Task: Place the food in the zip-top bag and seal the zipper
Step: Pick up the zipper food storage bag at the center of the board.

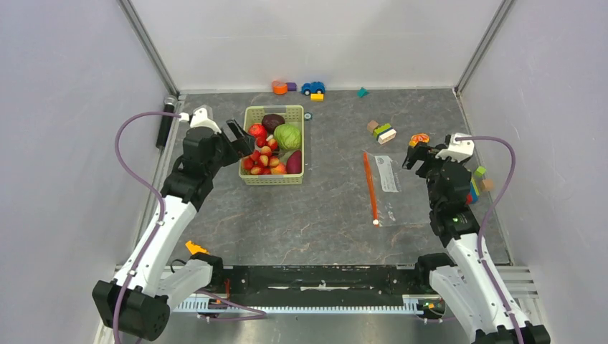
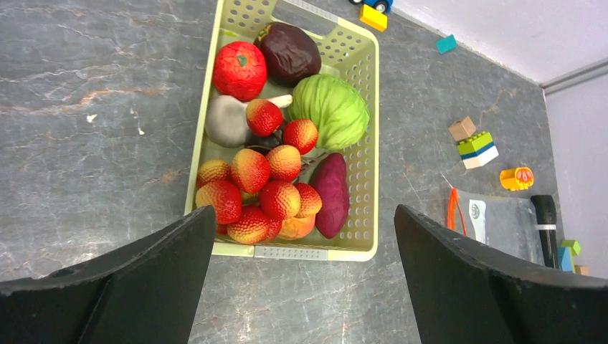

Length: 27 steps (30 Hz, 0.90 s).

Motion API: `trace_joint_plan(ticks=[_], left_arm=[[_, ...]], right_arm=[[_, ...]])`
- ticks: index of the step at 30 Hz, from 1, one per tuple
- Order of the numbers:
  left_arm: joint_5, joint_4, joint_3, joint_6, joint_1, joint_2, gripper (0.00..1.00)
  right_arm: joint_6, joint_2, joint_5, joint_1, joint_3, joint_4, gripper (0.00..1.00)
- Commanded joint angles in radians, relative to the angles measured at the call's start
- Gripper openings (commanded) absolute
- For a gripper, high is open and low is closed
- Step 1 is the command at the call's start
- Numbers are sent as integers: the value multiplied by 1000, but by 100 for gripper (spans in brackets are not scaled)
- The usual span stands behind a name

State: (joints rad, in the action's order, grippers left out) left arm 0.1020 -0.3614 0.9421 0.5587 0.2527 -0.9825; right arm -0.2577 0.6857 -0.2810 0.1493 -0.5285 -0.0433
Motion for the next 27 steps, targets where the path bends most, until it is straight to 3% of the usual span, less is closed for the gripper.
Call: trace_joint_plan(ticks=[1, 6, 10, 12, 16, 23, 27], left_arm=[[-84, 72, -26, -41, -4, -6, 100], [-97, 73, -16, -42, -3, -62, 100], [-128, 60, 6, -44, 0, -121, 100], [-111, 40, 17, -46, 6, -150, 100], [-40, -18, 54, -62, 33, -213, 100], [200, -126, 166, -122, 149, -339, 100], [269, -166, 219, -138, 182, -405, 100]], right_arm=[[21, -35, 26, -2, 20, -37, 98], [94, -43, 213, -2, 65, -73, 98], [139, 104, 349, -2, -47, 91, 98], [139, 159, 387, 1, -51, 88, 98], [117, 233, 289, 59, -24, 69, 98], [165, 460, -82, 270, -98, 133, 98], [165, 576, -147, 312, -146, 136, 98]])
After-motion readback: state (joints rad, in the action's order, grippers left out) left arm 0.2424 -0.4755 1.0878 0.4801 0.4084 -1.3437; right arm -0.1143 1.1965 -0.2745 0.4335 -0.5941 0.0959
